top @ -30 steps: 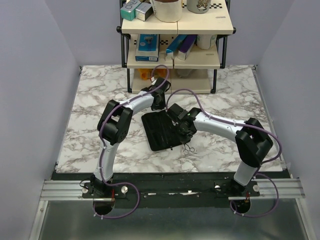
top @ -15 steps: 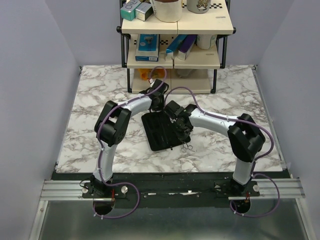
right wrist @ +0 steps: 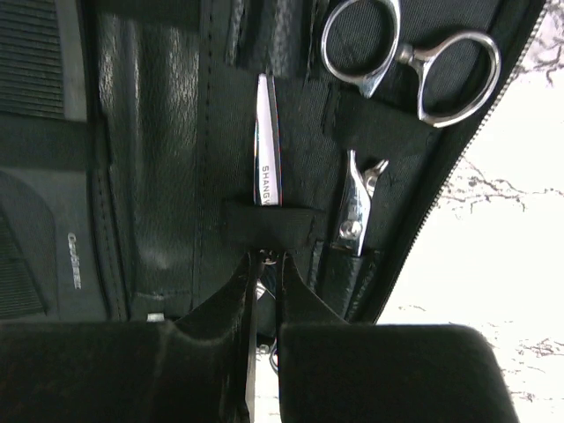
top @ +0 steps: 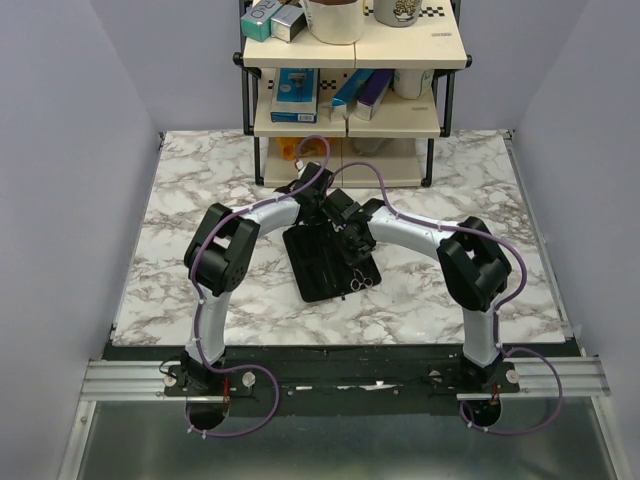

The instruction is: Sort the hair-cutting tools

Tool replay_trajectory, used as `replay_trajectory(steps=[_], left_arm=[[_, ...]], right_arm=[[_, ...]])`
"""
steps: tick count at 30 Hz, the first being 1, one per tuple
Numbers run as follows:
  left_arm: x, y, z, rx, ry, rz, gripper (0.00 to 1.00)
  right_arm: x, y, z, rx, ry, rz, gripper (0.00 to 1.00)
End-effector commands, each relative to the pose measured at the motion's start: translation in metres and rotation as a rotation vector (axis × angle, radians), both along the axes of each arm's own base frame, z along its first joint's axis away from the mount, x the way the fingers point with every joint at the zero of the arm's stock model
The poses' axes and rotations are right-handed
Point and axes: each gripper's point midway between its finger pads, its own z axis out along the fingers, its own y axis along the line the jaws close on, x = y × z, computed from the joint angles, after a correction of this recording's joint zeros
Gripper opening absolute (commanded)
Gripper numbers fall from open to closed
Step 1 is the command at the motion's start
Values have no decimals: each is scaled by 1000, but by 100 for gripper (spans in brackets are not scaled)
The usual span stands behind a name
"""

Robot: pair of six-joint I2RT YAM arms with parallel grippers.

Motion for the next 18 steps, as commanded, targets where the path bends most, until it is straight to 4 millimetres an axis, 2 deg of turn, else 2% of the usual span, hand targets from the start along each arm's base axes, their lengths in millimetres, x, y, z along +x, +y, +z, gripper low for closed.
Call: replay_trajectory(steps=[1,6,15,17,18], left_arm=[[-53,16,-43,93,200,-45,0],[-54,17,-41,94,197,-49,0],[-56,17,-42,86,197,-49,0],[-57,17,-42,84,198,-49,0],[-56,18,-42,84,198,-47,0]], right_arm=[[34,13,1,42,-133,-48,1],[56,9,7,22,-251,-118,1],[84,28,15,76,-339,-149,1],[86,31,21,101,-361,-150,11],[87,31,33,120,-378,-153,17]])
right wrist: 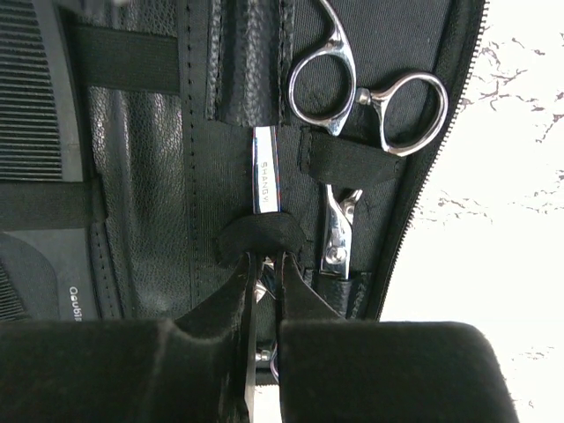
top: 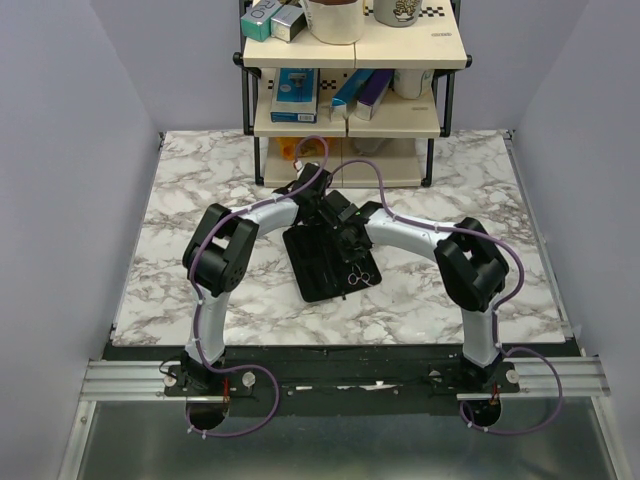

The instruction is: Sort the hair-cutting tools

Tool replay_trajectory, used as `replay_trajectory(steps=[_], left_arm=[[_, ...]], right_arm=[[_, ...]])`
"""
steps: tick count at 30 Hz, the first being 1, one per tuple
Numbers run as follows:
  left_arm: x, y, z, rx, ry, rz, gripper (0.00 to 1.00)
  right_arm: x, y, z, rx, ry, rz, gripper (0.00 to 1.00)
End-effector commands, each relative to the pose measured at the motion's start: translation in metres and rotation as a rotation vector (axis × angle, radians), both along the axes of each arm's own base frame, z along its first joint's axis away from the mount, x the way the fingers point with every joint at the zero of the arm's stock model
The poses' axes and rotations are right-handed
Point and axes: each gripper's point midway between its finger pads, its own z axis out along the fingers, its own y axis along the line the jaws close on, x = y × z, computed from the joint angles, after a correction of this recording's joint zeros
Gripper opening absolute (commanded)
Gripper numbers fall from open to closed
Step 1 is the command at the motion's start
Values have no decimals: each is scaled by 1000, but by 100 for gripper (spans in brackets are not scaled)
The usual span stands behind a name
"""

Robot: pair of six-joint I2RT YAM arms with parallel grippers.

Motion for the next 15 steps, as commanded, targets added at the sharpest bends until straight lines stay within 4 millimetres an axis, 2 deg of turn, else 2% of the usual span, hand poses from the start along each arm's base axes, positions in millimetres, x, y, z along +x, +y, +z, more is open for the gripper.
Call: replay_trajectory(steps=[1,2,3,5,6,7,9,10,15], left_arm=[[-56,17,-42,101,202,-49,0],[-57,17,-42,102,202,-48,0],[-56,18,-42,102,202,-47,0],[-55,18,-41,101,197,-48,0],[-55,19,-41,103,198,-47,0],[-55,19,-41,101,197,-46,0],[-53,20,-40,102,195,-42,0],[-52,21,-40,101,194,-41,0],[-48,24,-37,91,187,-29,0]], right_arm=[[64,26,35,138,-273,-75,29],[63,26,40,147,-280,-71,33],[62,25,57,172,-302,-70,36],[53,17,63,175,-298,-76,45],[48,14,67,178,-297,-78,46],[43,10,82,195,-304,-81,47],[30,1,82,196,-287,-92,47],[24,-4,94,211,-292,-96,47],[-10,-19,87,200,-217,-110,47]])
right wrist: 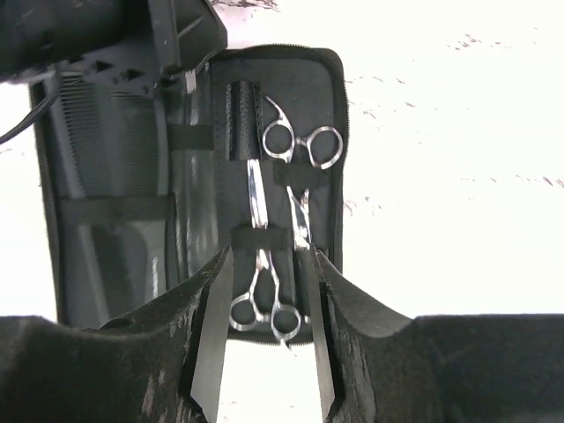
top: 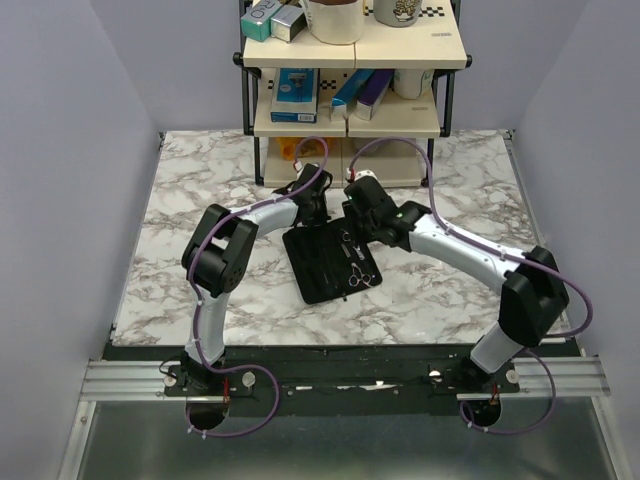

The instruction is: Sort the hair-cutting tools

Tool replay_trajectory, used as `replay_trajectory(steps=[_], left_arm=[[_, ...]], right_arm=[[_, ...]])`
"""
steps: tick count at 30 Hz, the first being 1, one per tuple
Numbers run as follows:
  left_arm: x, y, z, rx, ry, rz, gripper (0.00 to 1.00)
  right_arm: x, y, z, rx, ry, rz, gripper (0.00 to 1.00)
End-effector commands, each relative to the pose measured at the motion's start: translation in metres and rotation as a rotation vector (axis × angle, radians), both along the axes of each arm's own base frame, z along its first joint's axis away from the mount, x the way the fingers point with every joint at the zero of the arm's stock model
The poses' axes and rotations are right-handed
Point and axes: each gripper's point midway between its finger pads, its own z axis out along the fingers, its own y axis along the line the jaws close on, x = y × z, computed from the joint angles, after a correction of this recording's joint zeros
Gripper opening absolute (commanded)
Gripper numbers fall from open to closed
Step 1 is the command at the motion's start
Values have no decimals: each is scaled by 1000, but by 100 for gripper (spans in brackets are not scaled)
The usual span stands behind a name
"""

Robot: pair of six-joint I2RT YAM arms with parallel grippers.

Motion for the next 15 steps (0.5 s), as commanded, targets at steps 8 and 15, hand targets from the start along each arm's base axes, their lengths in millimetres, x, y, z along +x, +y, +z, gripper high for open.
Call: replay_trajectory(steps=[8,15], left_arm=[[-44,24,-35,88,185,-22,0],[-45,25,-35,86,188,-21,0]], right_arm=[[-55,-21,-50,-50,178,-35,44],[-65,-13,-71,-72,229,-24,43]])
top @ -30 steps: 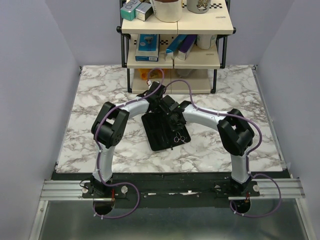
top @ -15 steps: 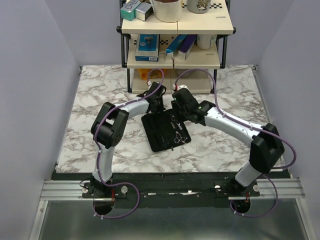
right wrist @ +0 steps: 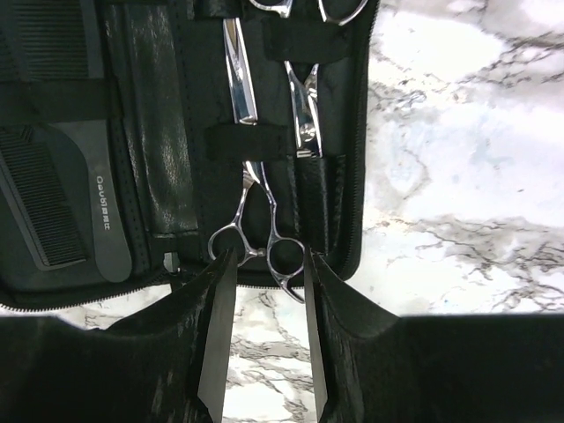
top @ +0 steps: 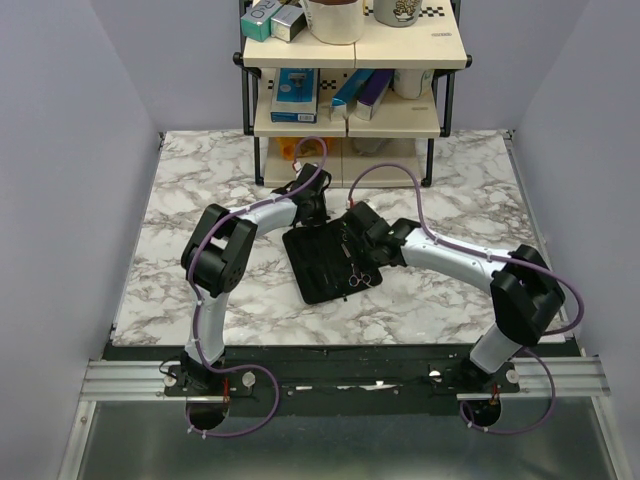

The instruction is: Sort the hair-cutting tools

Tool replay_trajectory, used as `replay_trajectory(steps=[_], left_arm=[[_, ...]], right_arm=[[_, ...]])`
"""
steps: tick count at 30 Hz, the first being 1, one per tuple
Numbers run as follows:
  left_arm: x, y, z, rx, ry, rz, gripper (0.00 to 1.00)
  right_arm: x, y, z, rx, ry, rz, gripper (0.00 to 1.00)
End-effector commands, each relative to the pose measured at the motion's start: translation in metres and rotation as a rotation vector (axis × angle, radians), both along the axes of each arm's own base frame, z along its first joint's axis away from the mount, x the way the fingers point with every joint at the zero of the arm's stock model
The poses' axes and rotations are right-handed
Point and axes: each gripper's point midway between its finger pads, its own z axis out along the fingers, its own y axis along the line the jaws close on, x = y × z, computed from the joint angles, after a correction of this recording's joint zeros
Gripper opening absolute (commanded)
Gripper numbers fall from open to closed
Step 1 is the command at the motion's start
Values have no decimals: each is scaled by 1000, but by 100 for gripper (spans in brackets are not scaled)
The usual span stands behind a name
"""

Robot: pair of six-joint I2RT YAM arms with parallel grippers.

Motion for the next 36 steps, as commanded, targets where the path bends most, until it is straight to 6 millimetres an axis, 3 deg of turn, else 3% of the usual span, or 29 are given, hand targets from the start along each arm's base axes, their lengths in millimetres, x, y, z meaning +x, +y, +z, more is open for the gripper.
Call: replay_trajectory(steps=[1,26,30,32,36], left_arm=[[-45,26,-36,95,183,-19,0],[-47,33,-37,85,182,-10,0],[-50,29,-38,61,192,-21,0],[-52,30,-40,65,195,-23,0],[-55,31,-43,64,201,-26,0]], right_arm=[[-11,5,-20,-10,60,-6,43],[-23,1,-62,-60,136,-44,42],[-20,8,-67,-56,143,-47,36],[-16,12,-65,-50,136,-48,28],[-6,18,-63,-61,116,-42,24]])
